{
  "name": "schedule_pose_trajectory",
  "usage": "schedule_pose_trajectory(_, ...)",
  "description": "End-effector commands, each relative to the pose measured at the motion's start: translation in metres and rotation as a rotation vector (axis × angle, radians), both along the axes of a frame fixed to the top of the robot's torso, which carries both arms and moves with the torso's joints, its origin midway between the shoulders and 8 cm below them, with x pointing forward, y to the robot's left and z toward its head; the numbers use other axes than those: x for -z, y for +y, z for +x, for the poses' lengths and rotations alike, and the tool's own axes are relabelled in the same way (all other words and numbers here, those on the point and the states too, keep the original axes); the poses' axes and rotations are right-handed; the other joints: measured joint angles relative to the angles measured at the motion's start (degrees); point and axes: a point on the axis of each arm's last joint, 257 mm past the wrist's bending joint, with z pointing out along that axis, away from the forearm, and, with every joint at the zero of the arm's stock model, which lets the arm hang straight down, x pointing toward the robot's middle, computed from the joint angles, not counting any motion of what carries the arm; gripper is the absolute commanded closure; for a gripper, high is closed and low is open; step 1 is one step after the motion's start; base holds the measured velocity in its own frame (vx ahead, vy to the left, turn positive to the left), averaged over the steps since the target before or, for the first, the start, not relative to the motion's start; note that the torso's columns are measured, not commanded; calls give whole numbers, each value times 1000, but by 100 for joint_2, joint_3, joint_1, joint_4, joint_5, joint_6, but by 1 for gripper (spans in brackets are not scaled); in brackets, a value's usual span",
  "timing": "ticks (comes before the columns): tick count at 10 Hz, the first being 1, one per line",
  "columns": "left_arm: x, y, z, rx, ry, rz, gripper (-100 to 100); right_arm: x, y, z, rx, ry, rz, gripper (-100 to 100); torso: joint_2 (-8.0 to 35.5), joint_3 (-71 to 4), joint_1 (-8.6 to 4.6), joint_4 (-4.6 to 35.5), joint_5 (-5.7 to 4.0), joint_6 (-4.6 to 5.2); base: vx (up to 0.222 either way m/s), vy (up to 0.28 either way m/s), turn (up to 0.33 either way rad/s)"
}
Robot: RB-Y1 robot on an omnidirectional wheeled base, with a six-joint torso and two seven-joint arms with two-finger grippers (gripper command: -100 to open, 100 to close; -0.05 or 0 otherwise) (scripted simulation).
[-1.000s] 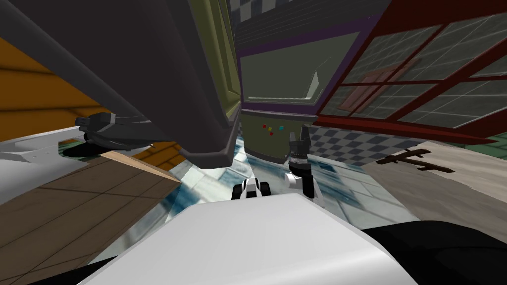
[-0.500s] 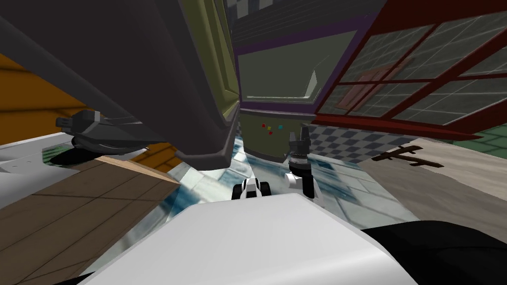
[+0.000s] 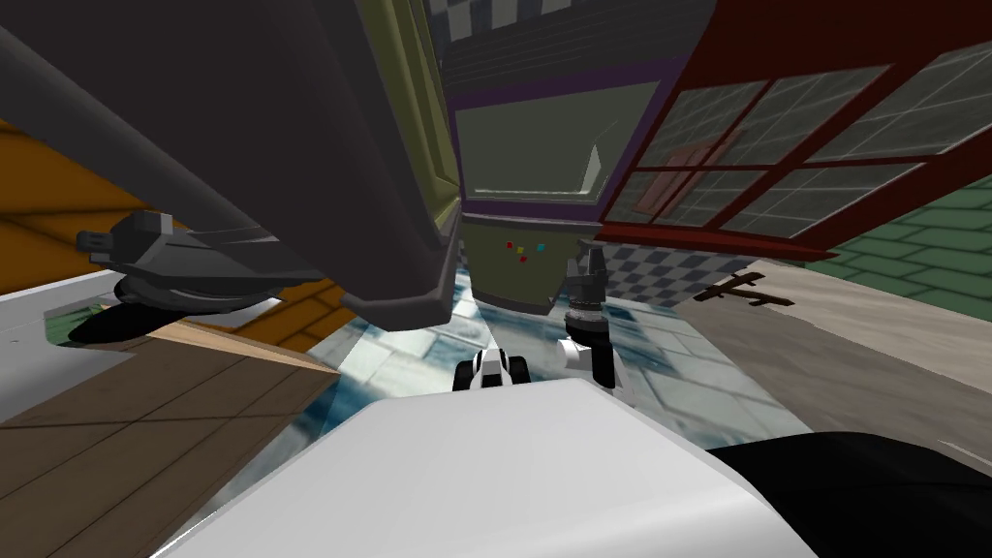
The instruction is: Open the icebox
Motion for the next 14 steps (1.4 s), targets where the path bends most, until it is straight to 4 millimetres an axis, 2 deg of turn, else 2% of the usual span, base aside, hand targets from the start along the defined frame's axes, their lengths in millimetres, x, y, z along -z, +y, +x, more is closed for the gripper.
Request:
schedule_pose_trajectory(1,-9,5,-2,-42,2,-73,-100,0,0,0,0,0,0,0,4,-1,7,1,0,3,-53,81,-312)
schedule_pose_trajectory(2,-9,5,-6,-55,6,-91,-100,0,0,0,0,0,0,0,15,-7,30,9,-1,24,-93,120,-359)
schedule_pose_trajectory(4,-7,12,-4,-109,22,-78,-100,0,0,0,0,0,0,0,8,-12,-6,15,-3,39,-38,50,-189)
schedule_pose_trajectory(6,-12,18,-6,-133,5,-67,-100,0,0,0,0,0,0,0,-6,-15,-27,8,-20,3,12,-12,13)
schedule_pose_trajectory(7,-16,20,-11,-160,22,-134,-100,0,0,0,0,0,0,0,1,-15,-21,13,-24,4,-67,68,-232)
schedule_pose_trajectory(10,-10,25,-11,-221,57,-131,-100,0,0,0,0,0,0,0,-19,-48,-25,16,-28,51,-4,37,-216)
schedule_pose_trajectory(12,-10,31,-12,-252,59,-114,-100,0,0,0,0,0,0,0,-42,-62,-33,-6,-34,30,-3,0,-43)
schedule_pose_trajectory(14,-21,32,-16,-258,18,-103,-100,0,0,0,0,0,0,0,-33,-63,-23,5,-44,20,0,0,0)
